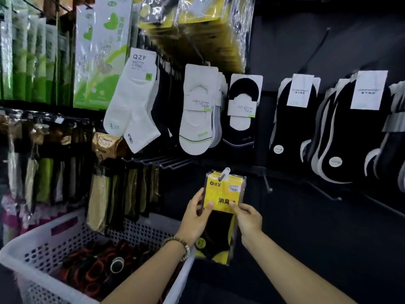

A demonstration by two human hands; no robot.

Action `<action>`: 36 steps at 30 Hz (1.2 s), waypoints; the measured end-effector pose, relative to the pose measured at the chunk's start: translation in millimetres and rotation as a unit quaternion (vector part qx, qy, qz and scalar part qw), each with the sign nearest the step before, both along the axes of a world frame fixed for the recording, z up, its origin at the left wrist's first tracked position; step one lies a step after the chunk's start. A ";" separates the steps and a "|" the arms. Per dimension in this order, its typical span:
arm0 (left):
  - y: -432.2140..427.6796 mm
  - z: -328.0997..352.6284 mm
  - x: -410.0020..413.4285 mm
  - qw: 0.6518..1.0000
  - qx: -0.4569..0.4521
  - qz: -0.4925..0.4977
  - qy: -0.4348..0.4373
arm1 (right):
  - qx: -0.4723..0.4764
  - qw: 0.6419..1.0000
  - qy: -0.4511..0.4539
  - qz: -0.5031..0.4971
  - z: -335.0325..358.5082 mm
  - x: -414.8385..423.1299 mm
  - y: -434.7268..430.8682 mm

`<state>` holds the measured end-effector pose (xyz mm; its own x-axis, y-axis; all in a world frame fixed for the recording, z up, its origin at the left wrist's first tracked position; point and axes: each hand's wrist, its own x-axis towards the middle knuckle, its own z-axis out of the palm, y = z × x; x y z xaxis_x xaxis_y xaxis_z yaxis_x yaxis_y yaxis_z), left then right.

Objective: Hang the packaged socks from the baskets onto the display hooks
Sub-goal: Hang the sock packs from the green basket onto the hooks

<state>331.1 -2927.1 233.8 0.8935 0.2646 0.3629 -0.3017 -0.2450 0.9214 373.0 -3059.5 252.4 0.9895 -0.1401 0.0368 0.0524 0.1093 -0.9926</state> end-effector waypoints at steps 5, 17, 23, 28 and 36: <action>2.3 -20.2 -1.0 1.000 0.001 -0.001 0.018 | -0.020 0.998 0.048 0.036 -27.8 -9.0 -23.8; -48.2 -117.8 -121.0 0.992 0.002 -0.060 0.113 | -0.218 0.953 0.108 0.180 -103.9 -126.0 -148.8; -113.9 -213.3 -178.6 0.963 -0.001 -0.084 0.257 | -0.313 0.907 0.221 0.174 -195.7 -191.8 -235.7; -143.1 -291.6 -235.5 0.909 0.024 -0.056 0.411 | -0.310 0.884 0.316 0.148 -268.6 -236.9 -294.6; -153.9 -348.5 -266.4 0.831 0.134 -0.163 0.515 | -0.335 0.869 0.308 0.194 -340.4 -264.8 -330.8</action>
